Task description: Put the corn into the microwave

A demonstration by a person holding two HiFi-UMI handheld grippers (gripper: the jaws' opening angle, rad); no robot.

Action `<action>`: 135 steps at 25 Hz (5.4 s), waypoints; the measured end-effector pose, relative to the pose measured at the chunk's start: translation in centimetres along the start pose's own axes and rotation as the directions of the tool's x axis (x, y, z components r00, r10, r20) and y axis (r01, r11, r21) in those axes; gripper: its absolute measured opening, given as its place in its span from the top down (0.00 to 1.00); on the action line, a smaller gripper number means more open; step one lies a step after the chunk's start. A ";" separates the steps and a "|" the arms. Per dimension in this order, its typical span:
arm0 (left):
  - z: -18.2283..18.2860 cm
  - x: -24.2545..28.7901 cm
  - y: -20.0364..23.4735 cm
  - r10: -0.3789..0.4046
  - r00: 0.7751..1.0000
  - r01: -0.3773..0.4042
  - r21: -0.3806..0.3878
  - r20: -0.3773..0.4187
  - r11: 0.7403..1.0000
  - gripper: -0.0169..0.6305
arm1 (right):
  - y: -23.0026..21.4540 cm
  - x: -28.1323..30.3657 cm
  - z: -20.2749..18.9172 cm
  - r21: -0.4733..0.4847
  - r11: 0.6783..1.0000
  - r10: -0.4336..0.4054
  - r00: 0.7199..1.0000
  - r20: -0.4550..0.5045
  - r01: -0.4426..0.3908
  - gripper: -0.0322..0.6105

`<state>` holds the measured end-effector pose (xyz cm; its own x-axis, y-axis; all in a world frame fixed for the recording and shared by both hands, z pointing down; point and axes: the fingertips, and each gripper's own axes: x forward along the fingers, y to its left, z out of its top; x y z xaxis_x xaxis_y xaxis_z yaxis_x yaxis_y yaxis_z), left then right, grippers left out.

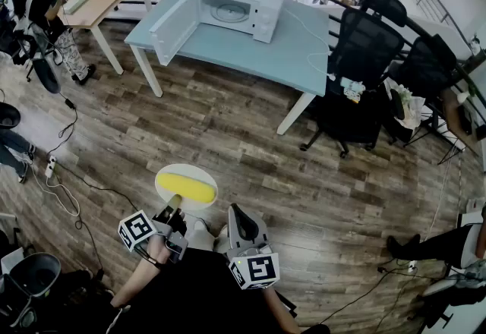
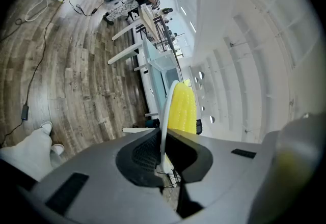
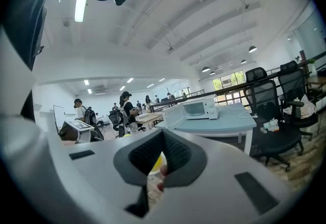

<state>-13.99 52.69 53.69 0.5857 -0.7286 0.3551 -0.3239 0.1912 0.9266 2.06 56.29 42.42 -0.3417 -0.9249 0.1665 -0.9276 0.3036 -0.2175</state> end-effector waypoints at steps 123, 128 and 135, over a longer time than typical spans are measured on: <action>15.9 28.3 -6.3 0.026 0.998 -0.024 -0.044 0.056 0.999 0.94 | -15.8 29.5 7.4 0.038 0.990 0.135 0.990 0.048 -0.137 0.94; 15.5 28.8 -6.6 0.026 0.998 -0.023 -0.056 0.060 0.998 0.94 | -16.7 29.5 7.7 0.030 0.991 0.132 0.990 0.058 -0.134 0.94; 15.1 29.7 -6.9 0.028 0.998 -0.023 -0.074 0.061 0.997 0.94 | -17.9 29.5 7.7 0.031 0.992 0.123 0.991 0.050 -0.125 0.94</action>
<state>-5.54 19.76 55.97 0.5297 -0.7620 0.3725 -0.2817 0.2561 0.9247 9.78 21.84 43.81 -0.4453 -0.8908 0.0901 -0.8727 0.4093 -0.2662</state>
